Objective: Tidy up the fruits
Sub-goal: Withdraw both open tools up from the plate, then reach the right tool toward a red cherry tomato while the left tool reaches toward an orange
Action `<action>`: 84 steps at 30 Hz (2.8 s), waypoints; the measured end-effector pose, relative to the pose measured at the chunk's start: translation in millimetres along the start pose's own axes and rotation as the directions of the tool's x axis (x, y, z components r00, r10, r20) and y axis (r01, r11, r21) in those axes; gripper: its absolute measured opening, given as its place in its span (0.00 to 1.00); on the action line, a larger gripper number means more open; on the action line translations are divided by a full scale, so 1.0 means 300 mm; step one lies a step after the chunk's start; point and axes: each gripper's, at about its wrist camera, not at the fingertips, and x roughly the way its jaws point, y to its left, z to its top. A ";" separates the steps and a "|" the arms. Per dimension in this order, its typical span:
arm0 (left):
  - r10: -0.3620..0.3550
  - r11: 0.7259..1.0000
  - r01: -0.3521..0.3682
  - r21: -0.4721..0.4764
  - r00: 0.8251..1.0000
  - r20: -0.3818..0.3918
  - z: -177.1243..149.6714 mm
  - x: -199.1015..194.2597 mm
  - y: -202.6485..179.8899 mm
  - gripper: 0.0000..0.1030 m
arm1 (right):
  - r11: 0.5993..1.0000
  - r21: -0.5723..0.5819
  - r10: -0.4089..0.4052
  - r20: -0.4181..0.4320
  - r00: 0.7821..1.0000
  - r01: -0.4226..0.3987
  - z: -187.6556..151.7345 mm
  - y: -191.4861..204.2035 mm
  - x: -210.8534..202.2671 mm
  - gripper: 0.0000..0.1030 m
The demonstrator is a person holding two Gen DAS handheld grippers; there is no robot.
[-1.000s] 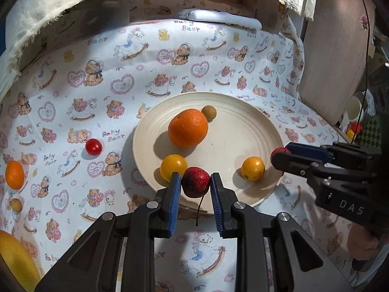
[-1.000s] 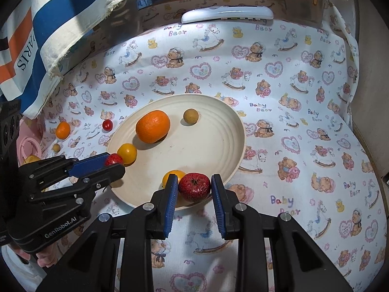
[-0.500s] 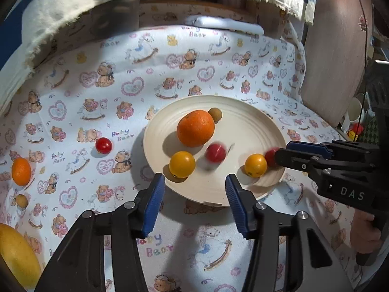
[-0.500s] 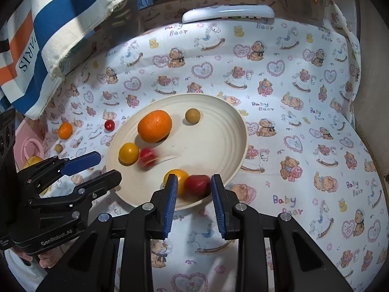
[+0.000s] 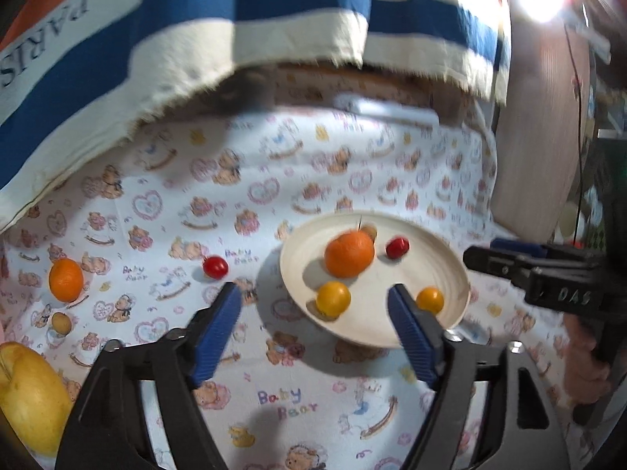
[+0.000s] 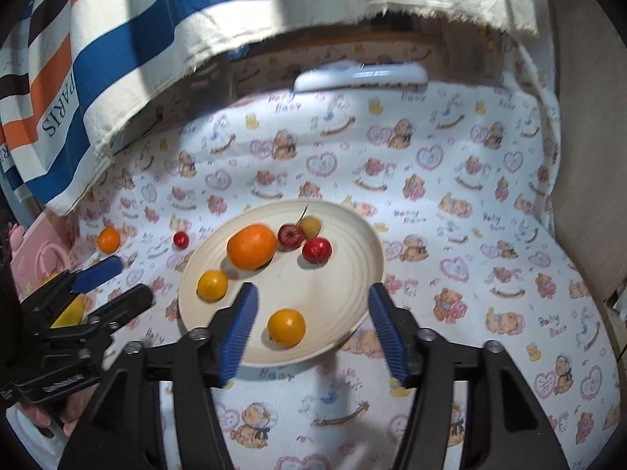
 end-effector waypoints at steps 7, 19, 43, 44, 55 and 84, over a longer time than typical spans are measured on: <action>0.037 0.999 -0.038 0.006 0.993 0.111 0.000 -0.068 0.026 0.95 | 0.999 0.002 -0.039 0.060 0.997 0.039 0.008 -0.015 -0.016 0.76; 0.116 0.989 -0.136 0.057 0.956 0.271 -0.038 -0.132 -0.022 0.99 | 0.999 -0.007 -0.045 0.149 0.988 0.046 -0.005 0.004 -0.057 0.85; 0.193 0.981 -0.190 -0.047 0.900 0.392 -0.006 -0.174 0.055 0.99 | 0.994 -0.087 -0.028 0.361 0.932 0.064 -0.008 0.014 -0.123 0.88; 0.201 0.979 -0.198 -0.050 0.896 0.396 -0.002 -0.180 0.061 0.99 | 0.994 -0.085 -0.028 0.360 0.932 0.063 -0.008 0.012 -0.124 0.88; 0.235 0.972 -0.214 -0.099 0.904 0.358 0.055 -0.260 0.147 0.99 | 0.996 -0.081 -0.007 0.332 0.943 0.036 -0.006 0.000 -0.130 0.88; 0.262 0.939 -0.233 -0.252 0.961 0.090 0.083 -0.199 0.478 0.76 | 0.969 -0.164 0.208 0.145 0.967 -0.183 0.176 0.409 0.032 0.76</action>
